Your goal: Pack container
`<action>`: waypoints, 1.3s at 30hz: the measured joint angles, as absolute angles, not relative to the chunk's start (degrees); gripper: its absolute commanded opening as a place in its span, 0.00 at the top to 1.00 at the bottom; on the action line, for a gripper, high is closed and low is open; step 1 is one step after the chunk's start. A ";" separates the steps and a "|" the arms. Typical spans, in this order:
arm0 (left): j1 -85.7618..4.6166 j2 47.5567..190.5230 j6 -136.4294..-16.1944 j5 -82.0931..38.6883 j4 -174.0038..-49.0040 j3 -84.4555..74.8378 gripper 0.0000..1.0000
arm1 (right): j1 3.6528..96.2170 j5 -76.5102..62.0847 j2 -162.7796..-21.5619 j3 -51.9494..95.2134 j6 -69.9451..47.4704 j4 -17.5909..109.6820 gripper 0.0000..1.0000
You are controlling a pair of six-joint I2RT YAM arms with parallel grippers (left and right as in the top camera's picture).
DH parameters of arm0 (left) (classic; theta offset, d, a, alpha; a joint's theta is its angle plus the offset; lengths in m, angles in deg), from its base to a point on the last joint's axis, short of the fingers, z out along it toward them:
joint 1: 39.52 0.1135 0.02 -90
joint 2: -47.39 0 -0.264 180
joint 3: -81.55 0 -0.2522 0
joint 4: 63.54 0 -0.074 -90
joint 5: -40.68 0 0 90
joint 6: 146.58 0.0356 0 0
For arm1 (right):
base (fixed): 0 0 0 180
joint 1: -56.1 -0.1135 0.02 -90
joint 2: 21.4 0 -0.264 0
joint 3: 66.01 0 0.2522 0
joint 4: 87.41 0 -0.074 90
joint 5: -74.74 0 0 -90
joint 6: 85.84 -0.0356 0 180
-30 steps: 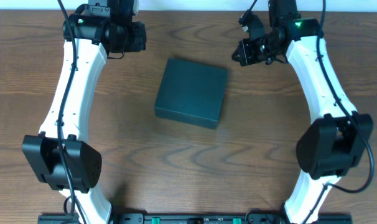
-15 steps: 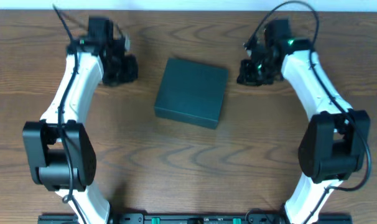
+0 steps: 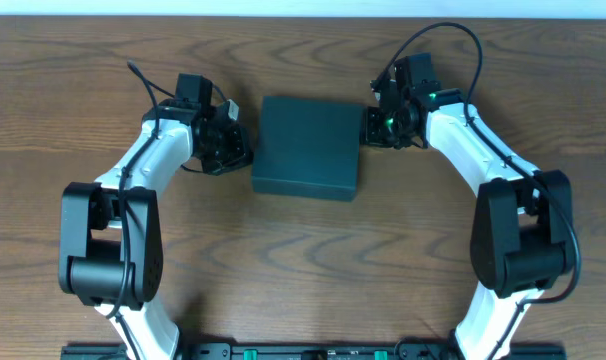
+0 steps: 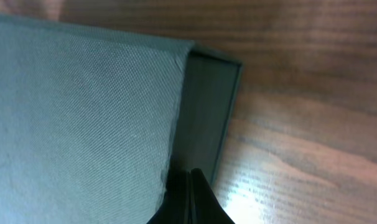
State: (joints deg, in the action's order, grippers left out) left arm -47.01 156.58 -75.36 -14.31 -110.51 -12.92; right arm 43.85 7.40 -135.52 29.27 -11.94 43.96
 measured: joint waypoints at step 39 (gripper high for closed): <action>-40.39 102.07 -62.23 -15.08 -131.43 -25.00 0.05 | 42.95 -1.04 -50.59 0.29 -11.41 17.27 0.01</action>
State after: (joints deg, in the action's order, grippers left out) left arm -40.39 102.07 -62.23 -15.08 -131.43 -25.00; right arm 42.95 -1.04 -50.59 0.29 -11.41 17.27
